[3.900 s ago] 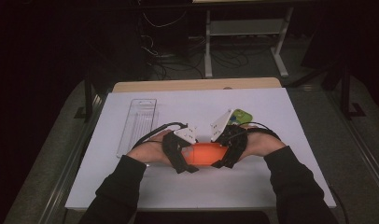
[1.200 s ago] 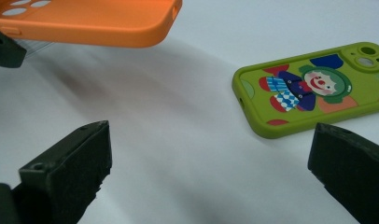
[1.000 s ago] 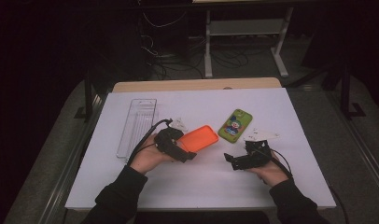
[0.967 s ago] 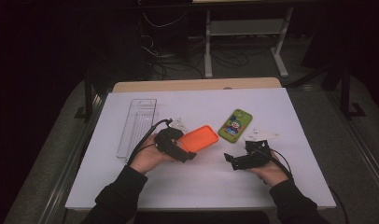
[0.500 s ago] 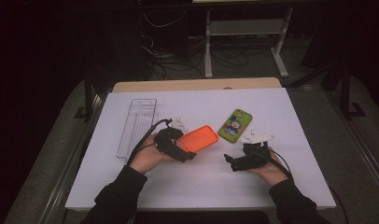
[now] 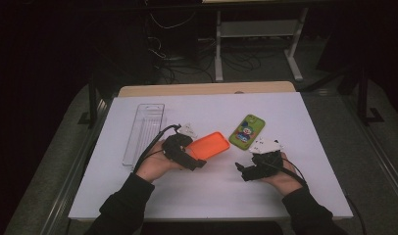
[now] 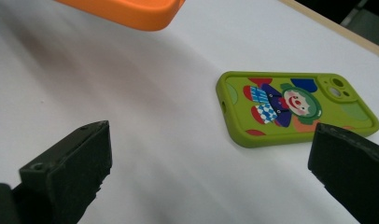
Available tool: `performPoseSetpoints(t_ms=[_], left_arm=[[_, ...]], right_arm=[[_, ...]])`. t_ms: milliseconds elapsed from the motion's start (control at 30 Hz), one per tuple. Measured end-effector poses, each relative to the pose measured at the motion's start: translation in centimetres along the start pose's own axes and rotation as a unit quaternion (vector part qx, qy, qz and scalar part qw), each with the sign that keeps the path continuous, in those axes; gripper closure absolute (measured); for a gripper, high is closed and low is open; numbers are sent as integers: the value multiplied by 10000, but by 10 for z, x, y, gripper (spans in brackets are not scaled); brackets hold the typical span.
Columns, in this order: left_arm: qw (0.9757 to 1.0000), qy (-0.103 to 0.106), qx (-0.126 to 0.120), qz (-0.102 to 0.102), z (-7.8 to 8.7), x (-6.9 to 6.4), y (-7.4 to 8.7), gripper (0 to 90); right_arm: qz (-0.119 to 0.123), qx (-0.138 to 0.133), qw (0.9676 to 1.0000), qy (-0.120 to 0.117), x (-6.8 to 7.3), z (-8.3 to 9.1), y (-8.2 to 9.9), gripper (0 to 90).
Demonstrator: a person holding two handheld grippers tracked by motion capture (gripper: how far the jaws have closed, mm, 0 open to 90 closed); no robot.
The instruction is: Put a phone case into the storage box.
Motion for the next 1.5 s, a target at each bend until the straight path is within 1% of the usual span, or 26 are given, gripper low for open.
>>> performPoseSetpoints(t_ms=[100, 133, 267, 433, 467, 500, 533, 600, 667, 700, 733, 900, 933, 967, 1067, 1100, 1133, 1167, 1200, 1267, 1300, 1333, 1367, 1433, 1467, 1500], left_arm=[[10000, 0, -10, 9, -1, 0, 0, 156], [9999, 24, 71, -76, 0, 1, 1, 156], [9999, 27, 80, -94, 0, 1, 1, 157], [9999, 20, 77, -97, 0, 1, 1, 157], [9999, 13, 64, -78, 0, 0, 0, 157], [10000, 2, -31, 1, -2, -1, -1, 156], [10000, 2, -31, 1, -2, -1, -1, 157], [10000, -1, -32, -7, -2, -1, -1, 156], [10000, 3, -34, 35, -1, -1, -1, 157], [9999, 46, 83, -118, 0, 1, 1, 157], [9999, 41, 76, -107, 0, 1, 1, 157], [9999, 27, 96, -135, 0, 1, 1, 157], [9999, 28, 94, -139, 0, 1, 1, 157], [9999, 29, 91, -141, 0, 1, 1, 157], [9998, 18, 99, -195, 1, 2, 1, 156], [10000, -15, 0, -77, -1, 0, 0, 157], [10000, -15, -7, -69, -1, 0, 0, 157], [9998, 22, 76, -167, 0, 1, 1, 157], [9998, 22, 98, -191, 1, 2, 1, 156], [9997, 21, 110, -206, 1, 2, 1, 157], [9998, 17, 103, -187, 1, 2, 1, 157], [9998, 16, 98, -182, 1, 2, 1, 157], [10000, 2, 12, -79, 0, 1, 0, 157], [10000, -24, -29, -59, 0, 1, 0, 157], [10000, -20, -19, -69, 1, 1, 0, 157], [9999, -32, -23, -99, 1, 1, 0, 157]], right_arm=[[102, -14, 9999, 68, 1, 0, 0, 0], [186, -33, 9998, 95, 2, -1, -1, 0], [222, -80, 9996, 141, 4, 0, -2, 0], [419, -114, 9988, 225, 6, 1, -3, 0], [526, -149, 9981, 291, 6, 1, -4, 0], [576, -168, 9977, 323, 6, 1, -4, 0], [576, -168, 9977, 323, 6, 1, -4, 0], [792, -214, 9959, 381, 7, 1, -5, 0], [923, -226, 9945, 449, 8, 1, -4, 0], [1014, -233, 9934, 493, 9, 1, -4, 0], [1160, -249, 9914, 553, 9, 1, -4, 0], [1341, -258, 9886, 628, 10, 1, -5, 0], [1440, -268, 9868, 696, 10, 0, -5, 0], [1632, -292, 9832, 761, 10, 0, -5, 0], [1699, -302, 9815, 827, 10, 0, -5, 0], [1778, -326, 9797, 866, 11, 0, -5, 0], [1892, -341, 9770, 921, 11, 0, -5, 0], [1950, -330, 9756, 951, 11, 0, -6, 0], [2092, -329, 9725, 971, 11, 0, -6, 0], [2189, -348, 9698, 1020, 12, 0, -6, 0], [2309, -382, 9660, 1102, 14, -1, -6, 0], [2309, -382, 9660, 1102, 14, -1, -6, 0], [2325, -396, 9653, 1124, 14, -1, -6, 0], [2504, -433, 9592, 1239, 17, -2, -6, 0], [2547, -440, 9575, 1276, 18, -3, -6, 0], [2547, -440, 9575, 1276, 18, -3, -6, 0]])
Point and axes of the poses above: each handheld gripper's, and its own axes: z roughly backward along the jaws, y roughly out of its underside, x roughly to its left, the point moved 4 cm from there along -z, roughly forward along the jaws, and after that the axes turned 14 degrees about -z, right-handed, at the moved point
